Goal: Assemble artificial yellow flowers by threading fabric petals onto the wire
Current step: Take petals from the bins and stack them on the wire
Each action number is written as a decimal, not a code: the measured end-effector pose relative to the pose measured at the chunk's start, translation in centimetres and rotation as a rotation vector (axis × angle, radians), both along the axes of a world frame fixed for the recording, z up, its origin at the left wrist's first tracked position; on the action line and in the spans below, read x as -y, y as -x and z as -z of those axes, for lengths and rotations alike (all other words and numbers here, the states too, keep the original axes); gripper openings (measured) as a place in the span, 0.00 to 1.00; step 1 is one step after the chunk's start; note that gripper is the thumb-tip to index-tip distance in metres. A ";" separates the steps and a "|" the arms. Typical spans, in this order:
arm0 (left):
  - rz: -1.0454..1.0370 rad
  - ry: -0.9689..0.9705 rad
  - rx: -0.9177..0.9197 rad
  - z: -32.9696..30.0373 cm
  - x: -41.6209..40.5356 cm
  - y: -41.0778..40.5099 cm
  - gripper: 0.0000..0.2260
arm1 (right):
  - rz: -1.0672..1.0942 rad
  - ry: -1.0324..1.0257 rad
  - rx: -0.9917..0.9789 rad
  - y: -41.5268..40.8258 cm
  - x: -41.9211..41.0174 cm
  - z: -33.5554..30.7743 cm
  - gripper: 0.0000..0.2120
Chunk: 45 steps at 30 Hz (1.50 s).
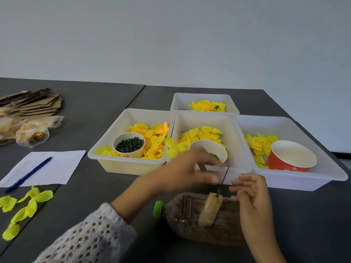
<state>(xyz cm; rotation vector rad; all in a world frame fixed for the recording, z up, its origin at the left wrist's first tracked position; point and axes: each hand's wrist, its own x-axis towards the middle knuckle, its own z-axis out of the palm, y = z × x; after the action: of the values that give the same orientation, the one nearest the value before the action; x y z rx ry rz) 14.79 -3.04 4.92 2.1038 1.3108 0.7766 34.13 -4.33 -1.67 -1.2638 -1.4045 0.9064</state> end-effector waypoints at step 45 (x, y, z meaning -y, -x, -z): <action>-1.056 -0.154 -0.496 -1.5 -5.4 14.5 0.29 | 0.088 0.096 -0.021 -3.2 2.8 -1.2 0.14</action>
<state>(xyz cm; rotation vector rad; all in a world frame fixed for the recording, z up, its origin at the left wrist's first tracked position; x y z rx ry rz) 0.26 2.32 6.41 1.6469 2.7856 0.7542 37.37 -7.16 -0.48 -1.3738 -1.2913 0.9335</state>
